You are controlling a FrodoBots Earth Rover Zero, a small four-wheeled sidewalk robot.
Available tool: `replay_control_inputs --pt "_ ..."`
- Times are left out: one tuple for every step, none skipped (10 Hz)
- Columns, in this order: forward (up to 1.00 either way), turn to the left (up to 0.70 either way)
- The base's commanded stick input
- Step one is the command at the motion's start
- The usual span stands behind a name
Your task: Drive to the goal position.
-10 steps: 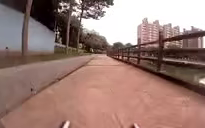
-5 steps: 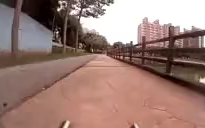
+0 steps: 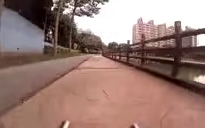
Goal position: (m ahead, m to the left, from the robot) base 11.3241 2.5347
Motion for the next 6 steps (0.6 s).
replay_control_inputs --pt "1.0 0.0" --pt "1.0 -0.02" --pt "1.0 -0.15" --pt "1.0 -0.35" --pt "1.0 -0.2" --pt "1.0 -0.08"
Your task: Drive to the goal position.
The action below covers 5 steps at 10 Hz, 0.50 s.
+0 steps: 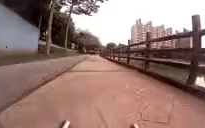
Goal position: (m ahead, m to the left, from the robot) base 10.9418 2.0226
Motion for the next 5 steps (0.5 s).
replay_control_inputs --pt "1.0 0.0" --pt "1.0 0.0" --pt "1.0 0.0" --pt "1.0 0.0" --pt "1.0 0.0"
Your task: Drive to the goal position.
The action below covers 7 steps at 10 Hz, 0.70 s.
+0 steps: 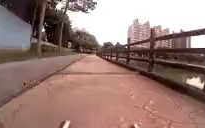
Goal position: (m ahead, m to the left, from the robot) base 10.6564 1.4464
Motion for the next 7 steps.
replay_control_inputs --pt "1.0 0.0" --pt "1.0 0.0" --pt "1.0 0.0" --pt "1.0 0.0" --pt "1.0 0.0" --pt "1.0 0.0" --pt "1.0 0.0"
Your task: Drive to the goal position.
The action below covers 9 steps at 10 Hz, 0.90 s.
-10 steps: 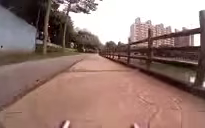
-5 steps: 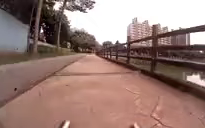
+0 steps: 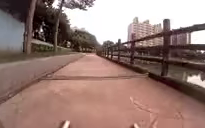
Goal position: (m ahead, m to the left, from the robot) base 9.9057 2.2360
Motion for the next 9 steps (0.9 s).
replay_control_inputs --pt "1.0 0.0" --pt "1.0 0.01" --pt "1.0 0.01" --pt "1.0 0.01" --pt "1.0 0.01" --pt "1.0 0.01" --pt "1.0 0.02" --pt "1.0 0.01" --pt "1.0 0.02"
